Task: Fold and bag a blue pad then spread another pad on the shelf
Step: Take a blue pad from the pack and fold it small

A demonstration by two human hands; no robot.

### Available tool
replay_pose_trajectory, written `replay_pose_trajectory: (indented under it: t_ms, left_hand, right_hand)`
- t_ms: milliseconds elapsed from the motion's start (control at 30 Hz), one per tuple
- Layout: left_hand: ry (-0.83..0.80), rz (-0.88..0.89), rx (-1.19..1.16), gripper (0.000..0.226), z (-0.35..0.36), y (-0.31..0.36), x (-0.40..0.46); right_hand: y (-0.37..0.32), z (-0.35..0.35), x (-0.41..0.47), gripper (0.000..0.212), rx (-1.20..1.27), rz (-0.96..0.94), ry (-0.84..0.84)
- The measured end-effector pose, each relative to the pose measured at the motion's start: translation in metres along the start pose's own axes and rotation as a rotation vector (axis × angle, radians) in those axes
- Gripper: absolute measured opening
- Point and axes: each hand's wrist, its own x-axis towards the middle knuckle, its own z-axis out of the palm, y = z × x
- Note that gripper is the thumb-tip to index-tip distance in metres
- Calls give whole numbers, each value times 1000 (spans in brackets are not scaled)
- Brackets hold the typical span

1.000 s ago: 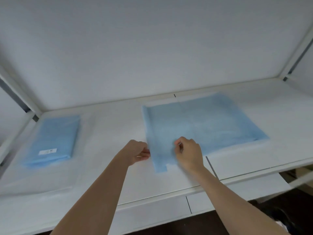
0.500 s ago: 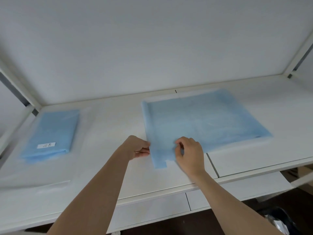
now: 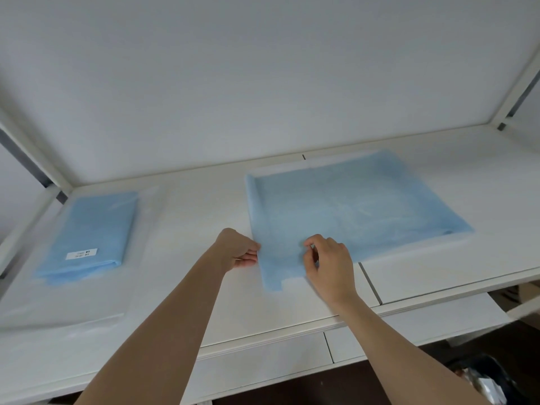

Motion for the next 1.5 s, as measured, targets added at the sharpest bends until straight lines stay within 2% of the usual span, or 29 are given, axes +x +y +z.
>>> replay_pose_trajectory:
  t_ms: [233, 433, 633, 1067, 1500]
  left_hand:
    - [9, 13, 15, 21, -2, 4, 5]
    - [32, 51, -145, 16, 1, 5, 10]
    - [85, 25, -100, 21, 7, 11, 23]
    - [149, 34, -133, 10, 9, 14, 35]
    - [197, 80, -40, 29, 6, 19, 38]
  right_hand:
    - [0, 0, -1, 8, -6, 19, 2]
    - [0, 1, -1, 7, -14, 25, 5]
    - [-1, 2, -2, 7, -3, 33, 9]
    - [3, 5, -1, 7, -38, 48, 6]
    - [0, 4, -1, 7, -42, 48, 2]
